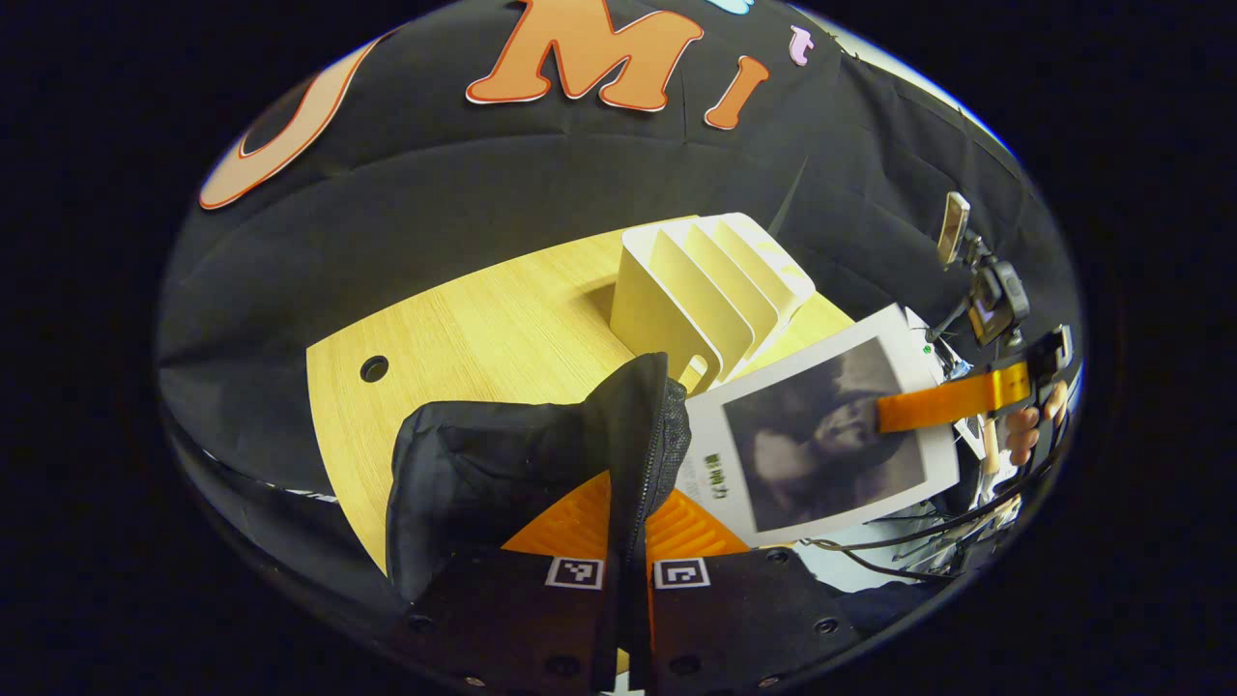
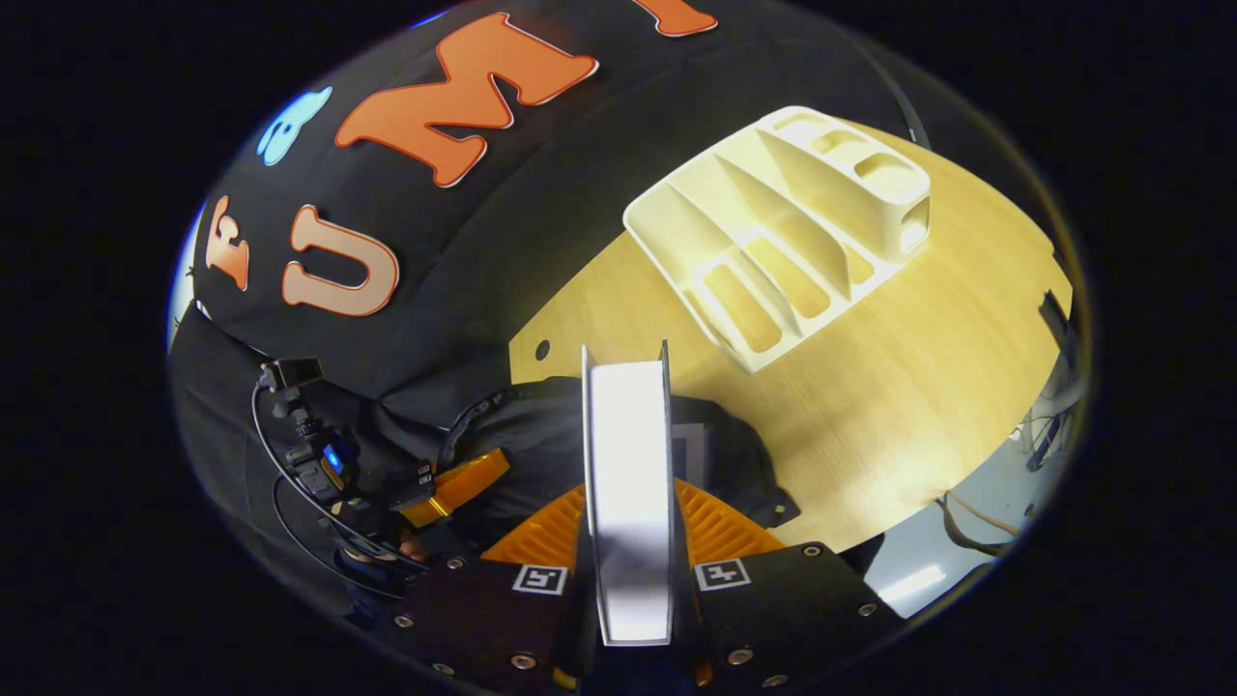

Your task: Open the schoolbag, grab two books from the bookshelf and put them into the schoolbag.

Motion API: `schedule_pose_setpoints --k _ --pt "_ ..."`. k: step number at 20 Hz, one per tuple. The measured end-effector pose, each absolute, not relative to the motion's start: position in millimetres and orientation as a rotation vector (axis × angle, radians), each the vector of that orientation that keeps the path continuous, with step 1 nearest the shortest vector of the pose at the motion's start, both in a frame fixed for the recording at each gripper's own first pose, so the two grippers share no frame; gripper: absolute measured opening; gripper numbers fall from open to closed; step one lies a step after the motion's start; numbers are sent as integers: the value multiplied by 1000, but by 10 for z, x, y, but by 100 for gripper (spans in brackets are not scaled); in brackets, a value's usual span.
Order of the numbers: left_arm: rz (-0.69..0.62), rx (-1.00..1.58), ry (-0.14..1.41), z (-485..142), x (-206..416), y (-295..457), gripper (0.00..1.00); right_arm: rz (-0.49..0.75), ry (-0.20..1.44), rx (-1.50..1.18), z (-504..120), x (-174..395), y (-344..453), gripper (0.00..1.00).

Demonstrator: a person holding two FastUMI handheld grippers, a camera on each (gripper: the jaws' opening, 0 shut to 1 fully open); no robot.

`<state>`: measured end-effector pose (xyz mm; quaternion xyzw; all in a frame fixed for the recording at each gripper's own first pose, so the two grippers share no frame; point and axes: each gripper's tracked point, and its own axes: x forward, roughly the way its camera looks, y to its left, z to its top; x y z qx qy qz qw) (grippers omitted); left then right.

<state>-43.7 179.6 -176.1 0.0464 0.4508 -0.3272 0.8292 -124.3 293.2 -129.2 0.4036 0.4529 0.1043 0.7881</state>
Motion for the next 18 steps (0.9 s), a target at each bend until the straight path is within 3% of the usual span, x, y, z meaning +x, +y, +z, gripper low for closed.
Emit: schedule_pose_setpoints --k 5,18 --pt "-715 90 954 -1736 -467 1738 5 259 1012 1032 -1821 -1074 3355 33" --pt "-714 76 957 -1682 -569 1331 5 466 1048 1146 -2299 -761 4215 34"
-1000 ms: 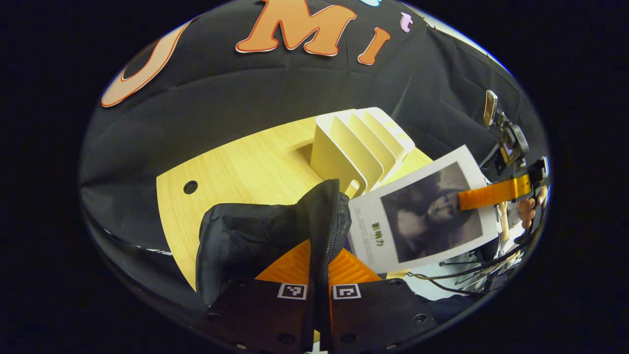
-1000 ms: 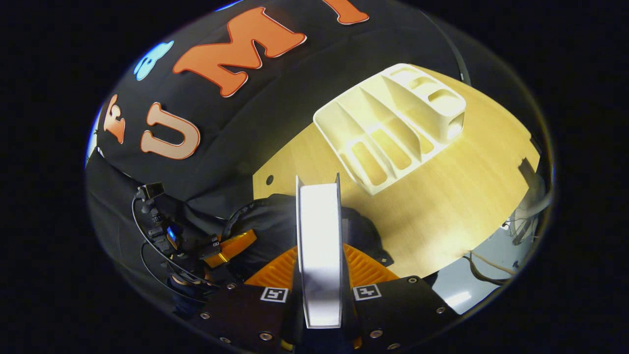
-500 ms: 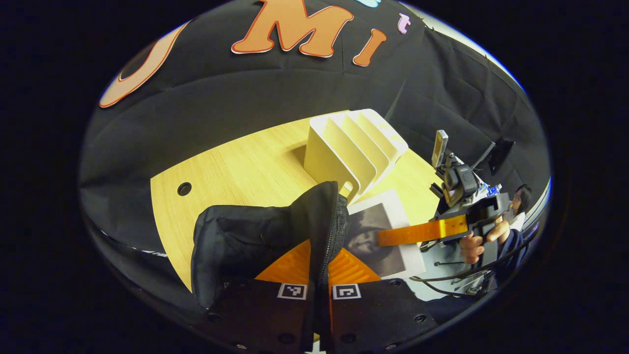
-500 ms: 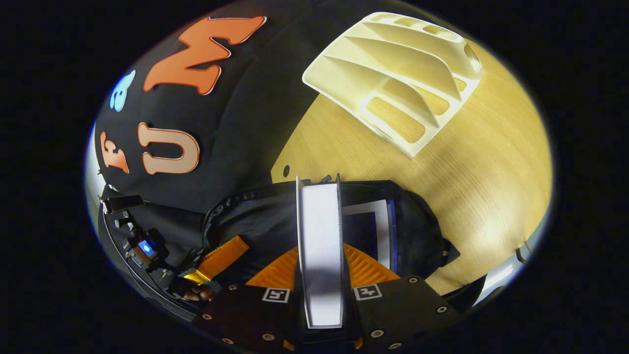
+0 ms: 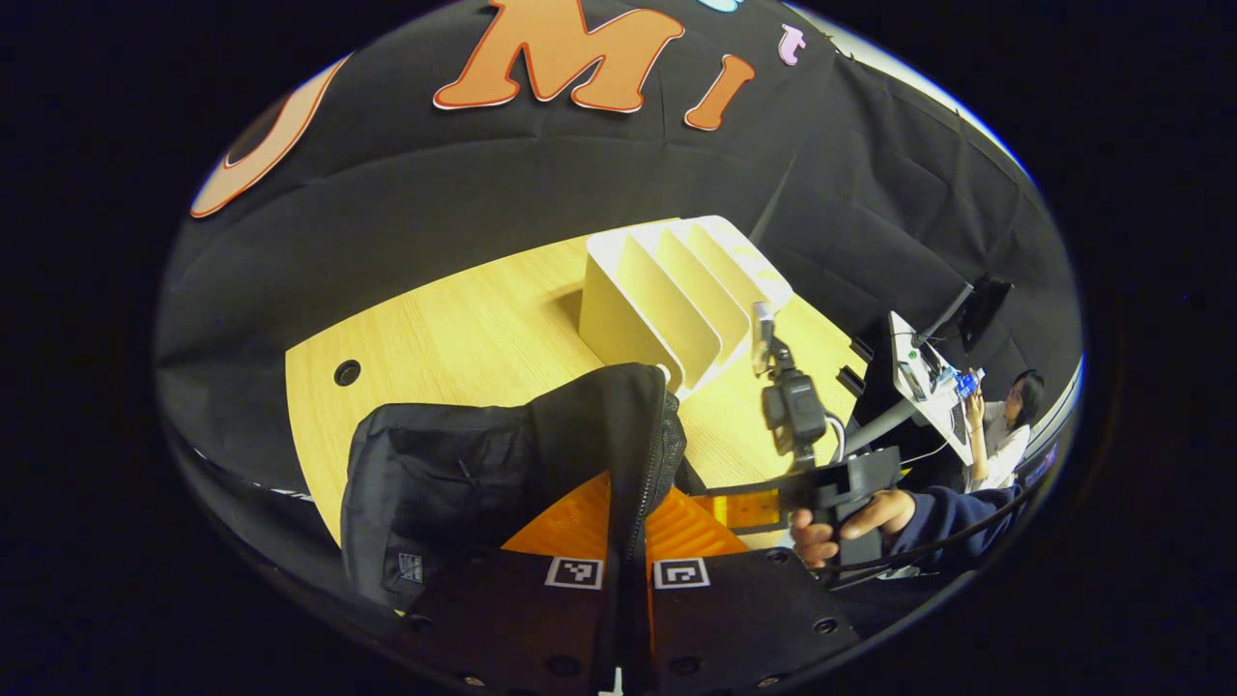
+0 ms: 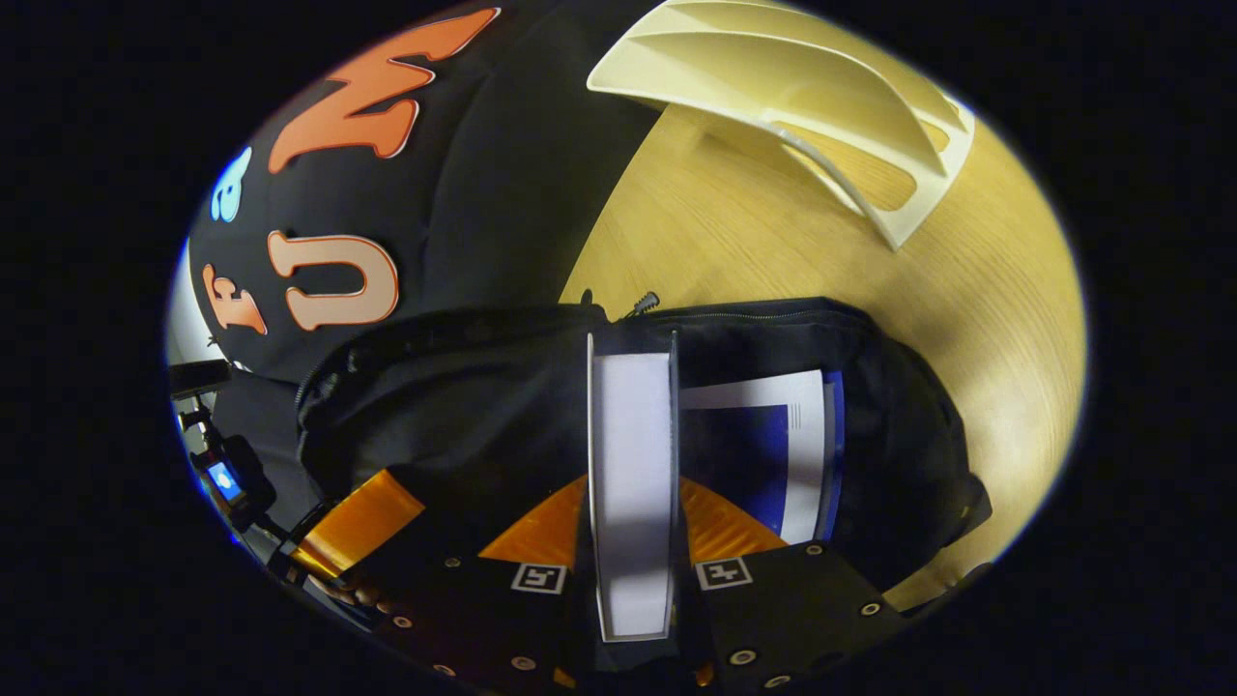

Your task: Open the schoolbag, grab two books from the bookshelf and put them into the schoolbag.

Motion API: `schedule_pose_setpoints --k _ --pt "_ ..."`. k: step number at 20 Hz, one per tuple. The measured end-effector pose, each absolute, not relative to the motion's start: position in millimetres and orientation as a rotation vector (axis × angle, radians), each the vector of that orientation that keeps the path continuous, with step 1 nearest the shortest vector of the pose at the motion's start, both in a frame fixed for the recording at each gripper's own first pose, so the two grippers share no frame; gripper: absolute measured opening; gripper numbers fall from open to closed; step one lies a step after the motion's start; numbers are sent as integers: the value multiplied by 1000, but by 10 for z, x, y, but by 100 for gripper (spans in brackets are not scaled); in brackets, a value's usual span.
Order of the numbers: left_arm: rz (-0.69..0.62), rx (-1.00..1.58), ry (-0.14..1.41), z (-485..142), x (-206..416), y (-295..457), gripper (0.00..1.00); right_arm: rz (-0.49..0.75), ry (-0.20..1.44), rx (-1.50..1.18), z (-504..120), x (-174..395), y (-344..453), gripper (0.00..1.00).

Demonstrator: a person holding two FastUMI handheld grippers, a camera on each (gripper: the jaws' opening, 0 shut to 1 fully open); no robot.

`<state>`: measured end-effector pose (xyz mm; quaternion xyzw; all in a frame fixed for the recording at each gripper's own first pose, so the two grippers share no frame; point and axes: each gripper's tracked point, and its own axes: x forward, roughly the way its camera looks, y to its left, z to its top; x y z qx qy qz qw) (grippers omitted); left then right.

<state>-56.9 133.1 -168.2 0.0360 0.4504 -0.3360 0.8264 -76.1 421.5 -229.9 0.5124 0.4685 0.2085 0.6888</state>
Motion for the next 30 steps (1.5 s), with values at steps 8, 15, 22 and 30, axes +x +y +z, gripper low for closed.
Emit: schedule_pose_setpoints --k 8,15,22,30 --pt "-626 139 940 -1814 -534 1431 5 352 1147 768 -2655 -915 3745 65" --pt "-494 82 947 -1958 -725 1022 36 417 1086 662 -2474 -796 2826 96" --pt "-401 -20 943 -1948 -959 263 94 483 1036 541 -2302 -889 1839 98" --pt "-288 -58 726 -1413 -902 -454 99 427 735 368 -1478 -592 747 97"
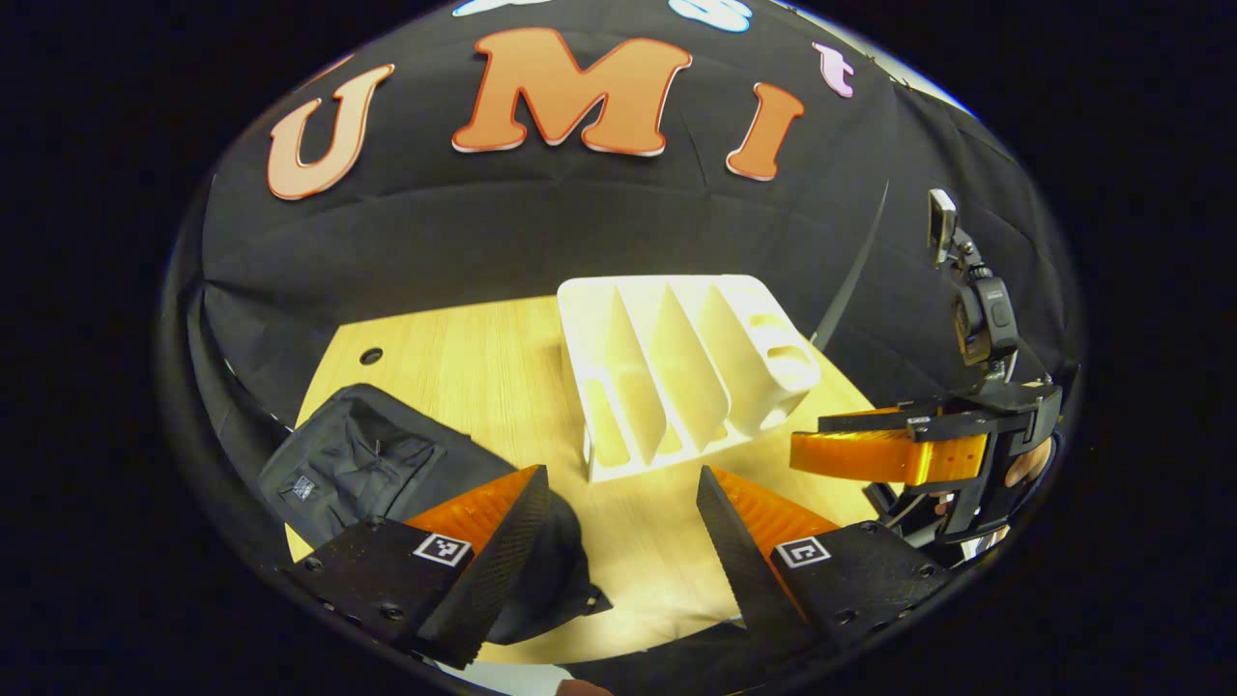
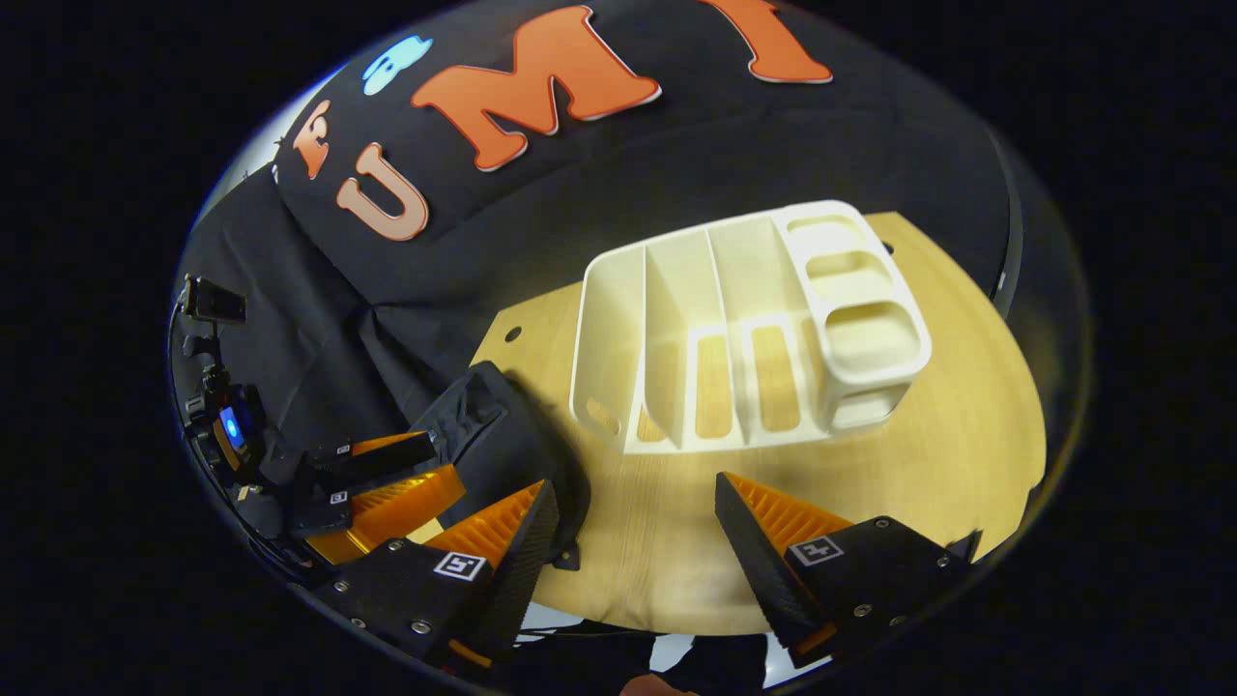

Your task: Open the schoolbag, grab two books from the bookshelf and put them into the schoolbag.

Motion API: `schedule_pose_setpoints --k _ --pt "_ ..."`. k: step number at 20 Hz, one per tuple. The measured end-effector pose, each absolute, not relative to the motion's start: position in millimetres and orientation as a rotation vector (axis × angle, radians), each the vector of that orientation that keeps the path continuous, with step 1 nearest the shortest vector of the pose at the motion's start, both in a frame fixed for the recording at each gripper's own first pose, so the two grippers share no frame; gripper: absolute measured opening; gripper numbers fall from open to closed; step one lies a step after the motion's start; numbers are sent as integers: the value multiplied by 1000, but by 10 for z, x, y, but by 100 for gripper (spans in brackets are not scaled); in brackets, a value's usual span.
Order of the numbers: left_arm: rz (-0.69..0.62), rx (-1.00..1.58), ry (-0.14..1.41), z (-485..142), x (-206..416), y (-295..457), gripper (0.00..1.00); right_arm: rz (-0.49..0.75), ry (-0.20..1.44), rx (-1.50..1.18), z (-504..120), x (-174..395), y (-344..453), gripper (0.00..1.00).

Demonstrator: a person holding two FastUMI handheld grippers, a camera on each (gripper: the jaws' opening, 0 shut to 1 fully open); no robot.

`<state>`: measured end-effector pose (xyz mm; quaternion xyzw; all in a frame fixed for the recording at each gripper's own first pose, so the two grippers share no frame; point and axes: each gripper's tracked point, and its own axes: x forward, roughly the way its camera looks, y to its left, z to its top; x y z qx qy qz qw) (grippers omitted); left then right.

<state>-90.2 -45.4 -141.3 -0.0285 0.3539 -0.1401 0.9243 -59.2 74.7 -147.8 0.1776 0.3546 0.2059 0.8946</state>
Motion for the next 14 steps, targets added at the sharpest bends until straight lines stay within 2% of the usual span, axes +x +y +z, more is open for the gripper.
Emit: schedule_pose_setpoints --k 5,8,14 --pt "-193 -79 508 -826 -617 -565 98 315 514 276 -877 -354 206 97" --pt "-177 -78 375 -442 -527 -550 98 248 439 247 -650 -257 37 97" --pt "-166 -41 240 -80 -297 -536 97 146 299 223 -267 -185 -66 97"
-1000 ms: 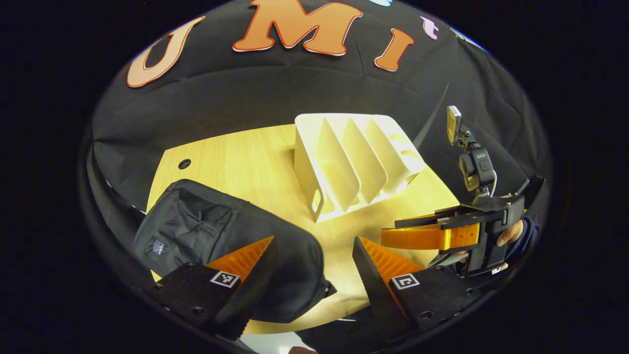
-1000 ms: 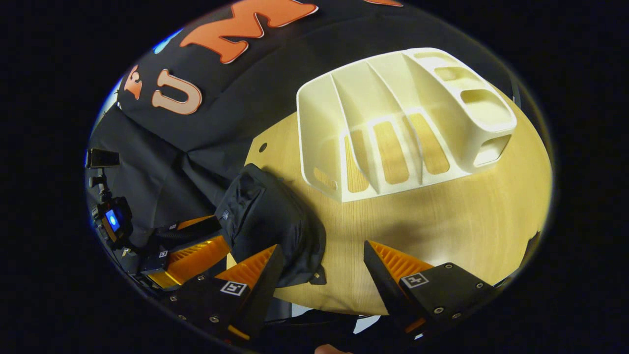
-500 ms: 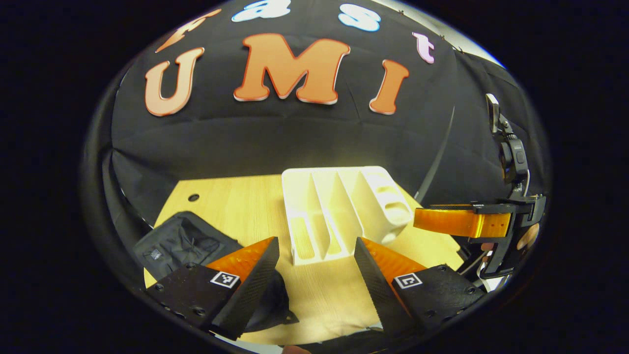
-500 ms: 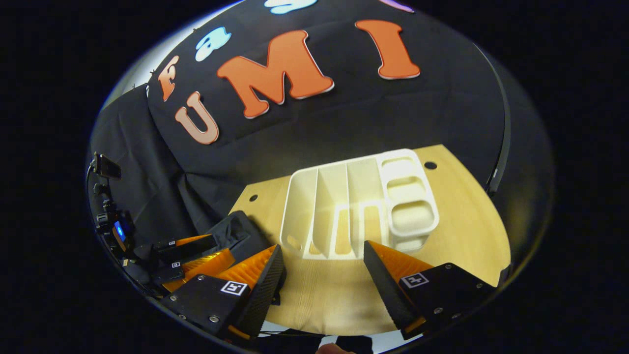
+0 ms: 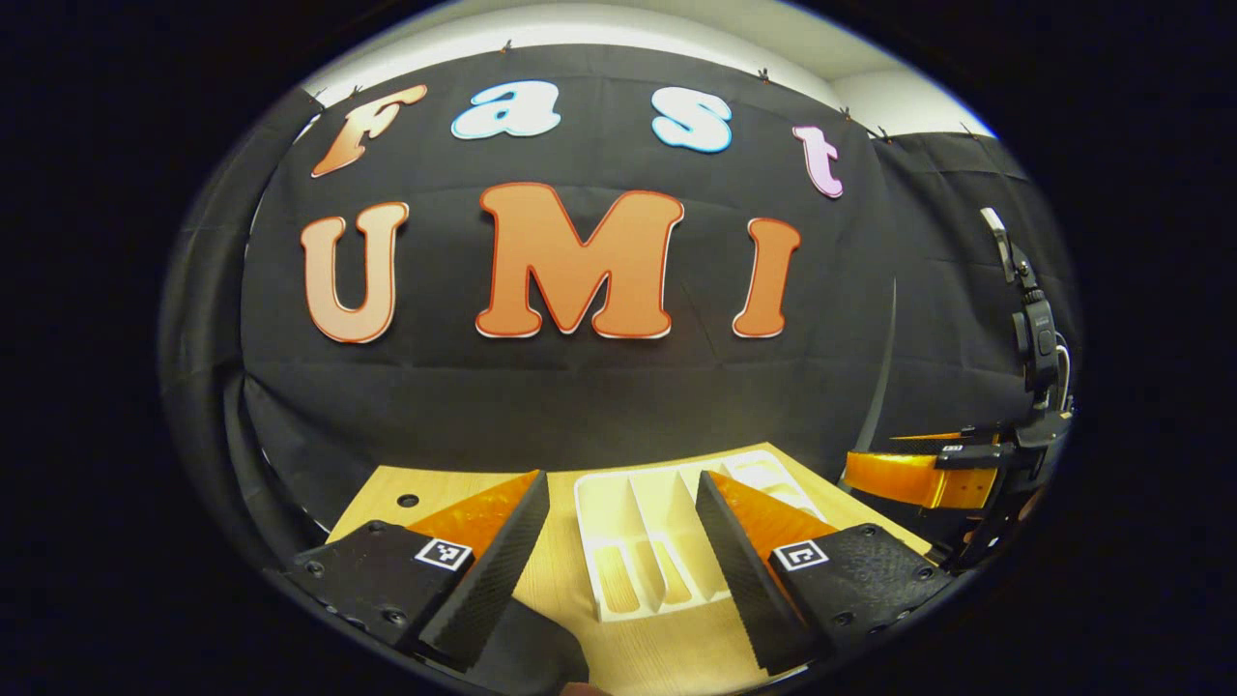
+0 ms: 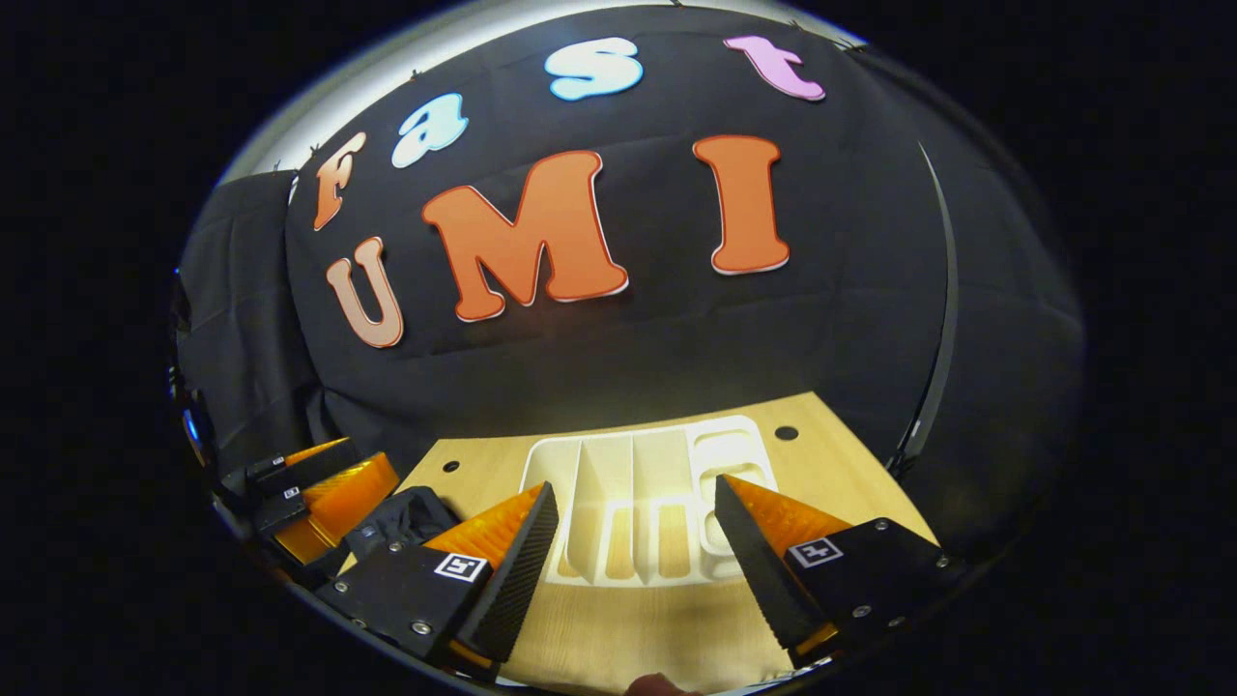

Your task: Open the schoolbag, grab two books from the bookshelf and put them into the schoolbag.

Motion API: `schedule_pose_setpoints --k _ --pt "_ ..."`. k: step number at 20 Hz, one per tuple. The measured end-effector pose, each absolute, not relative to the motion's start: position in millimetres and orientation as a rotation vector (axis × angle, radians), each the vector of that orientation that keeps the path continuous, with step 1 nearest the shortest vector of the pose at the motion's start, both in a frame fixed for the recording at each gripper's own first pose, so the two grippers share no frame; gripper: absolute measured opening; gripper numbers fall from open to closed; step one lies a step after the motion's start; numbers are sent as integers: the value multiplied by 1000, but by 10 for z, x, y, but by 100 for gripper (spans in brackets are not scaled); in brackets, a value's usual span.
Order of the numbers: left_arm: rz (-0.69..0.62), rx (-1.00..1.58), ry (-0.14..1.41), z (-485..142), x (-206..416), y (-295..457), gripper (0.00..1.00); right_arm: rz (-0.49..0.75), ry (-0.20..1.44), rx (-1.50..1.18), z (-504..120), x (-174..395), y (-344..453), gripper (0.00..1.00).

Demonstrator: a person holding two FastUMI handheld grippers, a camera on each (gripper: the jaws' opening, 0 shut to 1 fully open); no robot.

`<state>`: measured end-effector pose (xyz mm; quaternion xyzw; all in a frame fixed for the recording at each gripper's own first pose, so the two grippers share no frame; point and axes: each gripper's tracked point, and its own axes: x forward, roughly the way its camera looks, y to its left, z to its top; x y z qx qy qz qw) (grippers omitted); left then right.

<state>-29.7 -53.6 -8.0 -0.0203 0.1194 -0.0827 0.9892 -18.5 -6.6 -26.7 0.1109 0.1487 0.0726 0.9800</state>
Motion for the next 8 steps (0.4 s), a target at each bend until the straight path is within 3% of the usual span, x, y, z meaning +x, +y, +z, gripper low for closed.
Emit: schedule_pose_setpoints --k 8 --pt "-69 2 81 159 -224 -462 97 40 104 110 -7 -195 -72 97"
